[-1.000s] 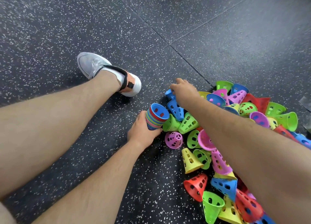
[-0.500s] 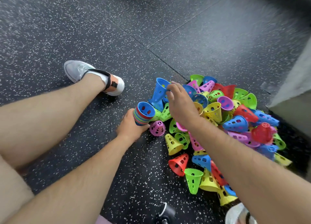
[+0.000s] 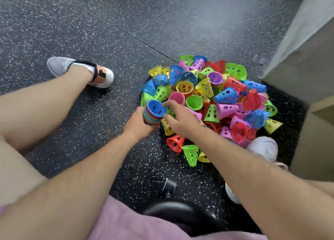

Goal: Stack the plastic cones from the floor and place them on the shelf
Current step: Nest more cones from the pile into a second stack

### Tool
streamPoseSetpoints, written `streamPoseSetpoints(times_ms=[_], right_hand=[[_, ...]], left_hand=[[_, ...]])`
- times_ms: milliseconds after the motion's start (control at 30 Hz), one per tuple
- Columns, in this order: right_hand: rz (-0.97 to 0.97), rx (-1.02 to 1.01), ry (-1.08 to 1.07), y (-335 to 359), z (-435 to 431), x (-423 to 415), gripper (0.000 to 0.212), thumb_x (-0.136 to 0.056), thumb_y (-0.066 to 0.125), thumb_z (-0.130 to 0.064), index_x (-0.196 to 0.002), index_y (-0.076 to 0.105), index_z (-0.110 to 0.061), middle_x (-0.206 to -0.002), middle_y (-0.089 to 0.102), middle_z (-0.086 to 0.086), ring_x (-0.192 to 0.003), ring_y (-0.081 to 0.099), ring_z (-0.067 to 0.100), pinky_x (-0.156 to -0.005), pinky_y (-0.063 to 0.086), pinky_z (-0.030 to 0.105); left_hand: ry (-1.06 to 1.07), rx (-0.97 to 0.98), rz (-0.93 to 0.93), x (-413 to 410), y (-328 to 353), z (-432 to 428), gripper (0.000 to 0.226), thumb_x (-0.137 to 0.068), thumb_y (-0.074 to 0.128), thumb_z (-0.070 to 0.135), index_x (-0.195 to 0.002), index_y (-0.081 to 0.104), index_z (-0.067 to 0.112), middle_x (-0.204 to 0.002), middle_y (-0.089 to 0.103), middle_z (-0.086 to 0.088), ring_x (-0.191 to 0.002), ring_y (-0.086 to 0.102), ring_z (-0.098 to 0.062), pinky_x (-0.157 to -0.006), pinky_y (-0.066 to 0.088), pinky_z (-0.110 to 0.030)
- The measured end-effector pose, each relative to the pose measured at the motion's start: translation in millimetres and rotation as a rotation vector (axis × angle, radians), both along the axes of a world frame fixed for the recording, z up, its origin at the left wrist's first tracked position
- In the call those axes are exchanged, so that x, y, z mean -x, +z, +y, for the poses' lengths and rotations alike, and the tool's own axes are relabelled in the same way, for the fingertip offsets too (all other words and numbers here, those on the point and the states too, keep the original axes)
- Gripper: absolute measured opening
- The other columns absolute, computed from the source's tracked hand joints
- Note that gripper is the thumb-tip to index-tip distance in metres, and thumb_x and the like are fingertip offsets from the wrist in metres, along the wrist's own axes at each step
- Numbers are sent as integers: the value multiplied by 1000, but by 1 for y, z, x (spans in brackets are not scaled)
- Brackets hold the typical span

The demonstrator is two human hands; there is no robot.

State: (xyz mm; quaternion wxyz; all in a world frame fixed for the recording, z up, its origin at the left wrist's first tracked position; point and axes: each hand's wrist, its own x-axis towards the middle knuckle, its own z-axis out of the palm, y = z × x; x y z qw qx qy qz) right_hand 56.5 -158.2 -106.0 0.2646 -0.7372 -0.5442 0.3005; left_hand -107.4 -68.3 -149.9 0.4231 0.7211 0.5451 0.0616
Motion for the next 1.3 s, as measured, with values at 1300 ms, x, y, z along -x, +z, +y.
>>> streamPoseSetpoints(times_ms=[1300], right_hand=[[-257, 15, -156, -51, -73, -16, 35, -106, 38, -38, -106, 60, -12, -102, 61, 1, -98, 54, 25, -82, 42, 38]], left_hand=[[12, 116, 55, 28, -14, -48, 65, -68, 91, 30, -117, 48, 27, -101, 68, 7, -95, 68, -17, -94, 54, -41]])
